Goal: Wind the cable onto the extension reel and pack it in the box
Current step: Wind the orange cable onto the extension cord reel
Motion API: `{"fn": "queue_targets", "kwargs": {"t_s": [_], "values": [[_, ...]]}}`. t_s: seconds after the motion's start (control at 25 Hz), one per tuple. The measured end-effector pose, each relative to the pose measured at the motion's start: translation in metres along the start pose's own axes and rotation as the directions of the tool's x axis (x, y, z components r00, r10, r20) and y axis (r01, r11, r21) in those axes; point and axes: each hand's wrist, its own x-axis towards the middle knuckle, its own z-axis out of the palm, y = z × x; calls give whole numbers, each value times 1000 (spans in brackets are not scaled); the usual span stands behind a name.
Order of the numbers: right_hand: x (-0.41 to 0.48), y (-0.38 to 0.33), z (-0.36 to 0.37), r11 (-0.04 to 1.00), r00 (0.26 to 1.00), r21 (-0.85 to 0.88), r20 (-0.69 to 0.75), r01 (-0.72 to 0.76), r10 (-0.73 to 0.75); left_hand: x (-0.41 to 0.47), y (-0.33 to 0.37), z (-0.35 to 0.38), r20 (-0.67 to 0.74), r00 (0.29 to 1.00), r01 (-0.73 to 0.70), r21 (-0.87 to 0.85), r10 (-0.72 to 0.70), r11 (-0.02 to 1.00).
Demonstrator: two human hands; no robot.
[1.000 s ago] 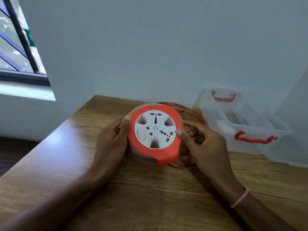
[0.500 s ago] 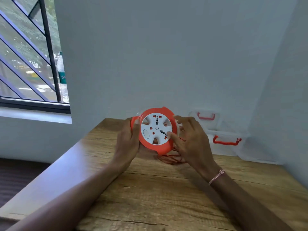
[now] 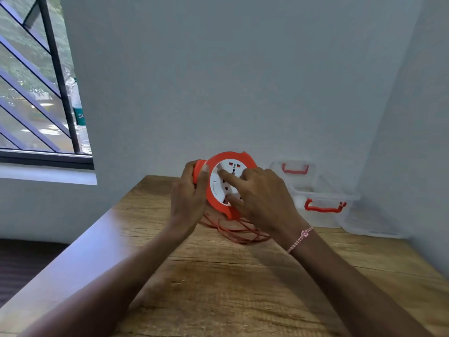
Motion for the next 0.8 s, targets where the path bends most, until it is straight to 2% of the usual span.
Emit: {"fn": "queue_targets", "kwargs": {"t_s": [0.16,0.36,0.52,0.6,0.64,0.68,0.72,0.76,0.8], "values": [[1,4,3,998,998,18,12,-66,66,-2,-7,9,-16,999,46,2,-46,999],[-17,1,6,978,980,121,-83,-170,181,-9,-19,8,-1,1000,-26,-16,26,1000],[-15,0,5,942,959,204,-43,-266,280,-11,-17,10,-17,999,-34,-53,33,998],[-12,-4,4,883,923,282,17,-374,386,-12,-16,12,-30,998,-50,-51,48,997],[-9,-8,4,824,881,333,49,-459,471,-12,-16,13,-34,998,-55,-52,53,997],[-7,-12,4,720,812,411,99,-560,575,-13,-15,14,-34,998,-58,-57,57,997],[-4,-14,4,548,714,517,197,-658,671,-13,-14,15,-34,998,-62,-62,60,996],[0,-14,3,317,614,627,337,-712,713,-14,-13,16,-35,998,-63,-63,60,996],[1,-12,1,131,555,681,453,-721,697,-13,-12,16,-38,998,-56,-62,54,997]]}}
